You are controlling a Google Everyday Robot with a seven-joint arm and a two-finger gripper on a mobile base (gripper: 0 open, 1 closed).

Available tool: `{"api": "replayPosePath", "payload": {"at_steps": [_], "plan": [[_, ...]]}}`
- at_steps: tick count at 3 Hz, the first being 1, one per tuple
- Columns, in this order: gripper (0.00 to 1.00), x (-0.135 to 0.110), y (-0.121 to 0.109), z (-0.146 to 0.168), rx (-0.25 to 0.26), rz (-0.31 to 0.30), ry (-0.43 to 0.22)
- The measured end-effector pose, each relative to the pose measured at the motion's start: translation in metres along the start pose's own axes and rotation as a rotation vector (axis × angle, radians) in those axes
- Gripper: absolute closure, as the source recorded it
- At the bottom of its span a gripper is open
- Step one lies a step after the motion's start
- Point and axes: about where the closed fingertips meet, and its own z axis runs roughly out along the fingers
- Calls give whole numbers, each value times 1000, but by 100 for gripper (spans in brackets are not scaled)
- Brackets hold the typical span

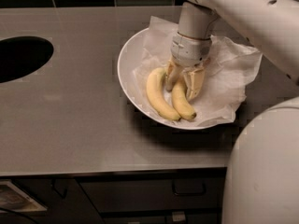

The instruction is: Pick banana from white bowl

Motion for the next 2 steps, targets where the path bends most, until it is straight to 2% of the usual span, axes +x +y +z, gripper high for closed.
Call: {"api": "replayPosePath", "payload": {"at_steps": [1, 2], "plan": [[82, 2, -10, 1, 39, 1, 8], [100, 4, -18, 2, 66, 0, 14]]}}
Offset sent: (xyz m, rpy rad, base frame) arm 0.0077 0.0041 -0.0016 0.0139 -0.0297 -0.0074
